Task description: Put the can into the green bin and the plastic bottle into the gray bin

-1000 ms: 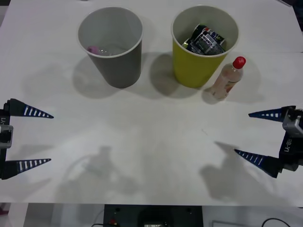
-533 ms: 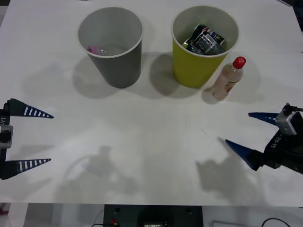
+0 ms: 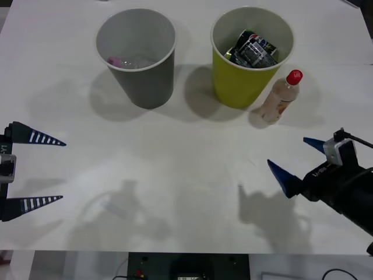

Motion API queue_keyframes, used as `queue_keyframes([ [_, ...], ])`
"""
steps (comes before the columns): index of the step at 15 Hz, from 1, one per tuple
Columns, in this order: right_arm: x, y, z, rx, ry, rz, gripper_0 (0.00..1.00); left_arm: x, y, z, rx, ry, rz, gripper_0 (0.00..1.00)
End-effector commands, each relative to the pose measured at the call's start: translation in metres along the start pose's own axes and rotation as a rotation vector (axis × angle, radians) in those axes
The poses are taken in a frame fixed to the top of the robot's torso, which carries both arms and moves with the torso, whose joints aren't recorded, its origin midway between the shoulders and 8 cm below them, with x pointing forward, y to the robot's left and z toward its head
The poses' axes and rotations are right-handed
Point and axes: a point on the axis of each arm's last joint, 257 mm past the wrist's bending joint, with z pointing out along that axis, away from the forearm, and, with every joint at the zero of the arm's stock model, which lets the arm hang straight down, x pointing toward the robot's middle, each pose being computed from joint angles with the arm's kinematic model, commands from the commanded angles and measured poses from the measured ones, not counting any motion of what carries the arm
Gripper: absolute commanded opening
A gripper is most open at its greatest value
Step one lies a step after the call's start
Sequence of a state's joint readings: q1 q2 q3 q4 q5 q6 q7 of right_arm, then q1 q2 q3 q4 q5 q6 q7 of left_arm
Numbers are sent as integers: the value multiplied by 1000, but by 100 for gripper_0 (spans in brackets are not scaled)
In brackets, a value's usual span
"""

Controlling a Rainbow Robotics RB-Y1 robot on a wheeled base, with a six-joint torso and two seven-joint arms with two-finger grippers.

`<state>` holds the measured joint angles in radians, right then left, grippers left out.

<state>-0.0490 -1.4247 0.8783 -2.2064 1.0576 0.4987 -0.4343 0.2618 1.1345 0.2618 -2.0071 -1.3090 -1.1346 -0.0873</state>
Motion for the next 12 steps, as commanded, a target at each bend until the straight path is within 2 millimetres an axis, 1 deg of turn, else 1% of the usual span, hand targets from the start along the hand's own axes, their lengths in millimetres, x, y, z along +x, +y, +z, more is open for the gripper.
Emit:
queue_keyframes([
  [1, 6, -8, 5, 42, -53, 30, 100, 0, 0, 0, 0, 0, 0, 100],
  [3, 11, -17, 11, 68, -107, 40, 100, 0, 0, 0, 0, 0, 0, 100],
  [5, 14, -22, 19, 82, -164, 62, 100, 0, 0, 0, 0, 0, 0, 100],
  [7, 13, -28, 31, 96, -228, 77, 100, 0, 0, 0, 0, 0, 0, 100],
  [12, 13, -55, 50, 150, -308, 56, 100, 0, 0, 0, 0, 0, 0, 100],
])
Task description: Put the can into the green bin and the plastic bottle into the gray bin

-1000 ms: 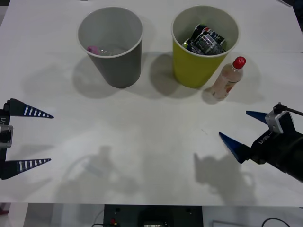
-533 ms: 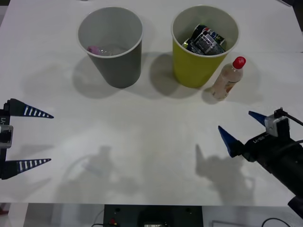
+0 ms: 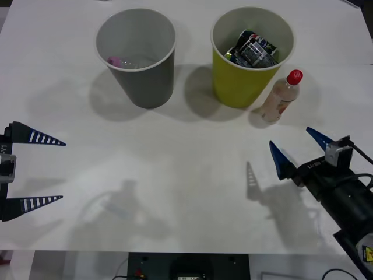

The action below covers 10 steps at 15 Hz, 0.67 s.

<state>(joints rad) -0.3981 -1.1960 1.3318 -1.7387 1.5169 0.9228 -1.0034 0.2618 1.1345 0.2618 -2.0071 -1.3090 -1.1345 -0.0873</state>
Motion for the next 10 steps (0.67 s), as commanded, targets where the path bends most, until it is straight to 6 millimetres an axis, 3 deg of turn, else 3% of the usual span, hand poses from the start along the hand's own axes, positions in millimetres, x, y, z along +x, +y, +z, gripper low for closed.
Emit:
queue_keyframes([
  [1, 2, -13, 10, 32, -30, -19, 100, 0, 0, 0, 0, 0, 0, 100],
  [10, 7, -47, 42, 129, -74, -41, 100, 0, 0, 0, 0, 0, 0, 100],
])
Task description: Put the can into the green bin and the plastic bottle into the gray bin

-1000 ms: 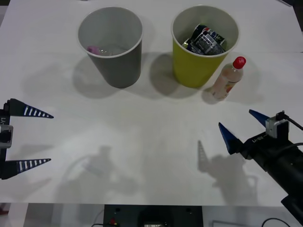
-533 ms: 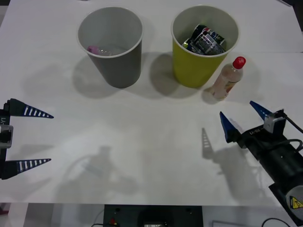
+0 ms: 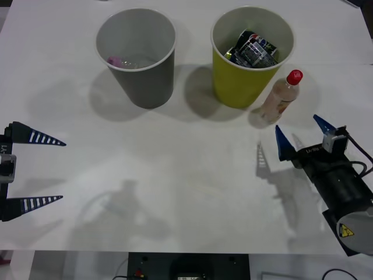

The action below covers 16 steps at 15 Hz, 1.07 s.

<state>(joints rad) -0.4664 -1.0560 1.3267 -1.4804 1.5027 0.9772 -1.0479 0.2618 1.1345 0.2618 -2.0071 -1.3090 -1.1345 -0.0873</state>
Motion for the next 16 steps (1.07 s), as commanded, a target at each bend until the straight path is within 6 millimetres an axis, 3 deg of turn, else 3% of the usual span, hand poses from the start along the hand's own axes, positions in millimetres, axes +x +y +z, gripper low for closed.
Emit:
queue_keyframes([
  [1, -1, -6, 9, 24, -10, 4, 100, 0, 0, 0, 0, 0, 0, 100],
  [16, -4, 12, 71, 47, -25, 16, 100, 0, 0, 0, 0, 0, 0, 100],
])
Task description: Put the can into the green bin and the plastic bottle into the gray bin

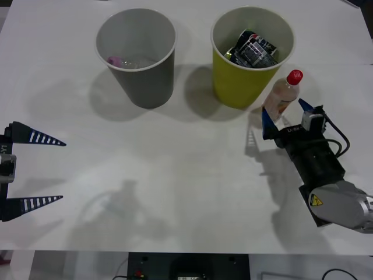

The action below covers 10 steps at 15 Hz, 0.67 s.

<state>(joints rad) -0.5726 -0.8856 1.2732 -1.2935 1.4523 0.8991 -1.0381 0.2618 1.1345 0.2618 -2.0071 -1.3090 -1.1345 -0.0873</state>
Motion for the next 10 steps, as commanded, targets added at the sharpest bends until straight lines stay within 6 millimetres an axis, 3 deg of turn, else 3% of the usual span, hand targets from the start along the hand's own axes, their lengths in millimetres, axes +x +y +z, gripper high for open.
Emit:
queue_keyframes([
  [1, 3, 0, 9, 10, 6, -4, 100, 0, 0, 0, 0, 0, 0, 100],
  [10, -3, 4, 29, 14, 11, -1, 100, 0, 0, 0, 0, 0, 0, 100],
])
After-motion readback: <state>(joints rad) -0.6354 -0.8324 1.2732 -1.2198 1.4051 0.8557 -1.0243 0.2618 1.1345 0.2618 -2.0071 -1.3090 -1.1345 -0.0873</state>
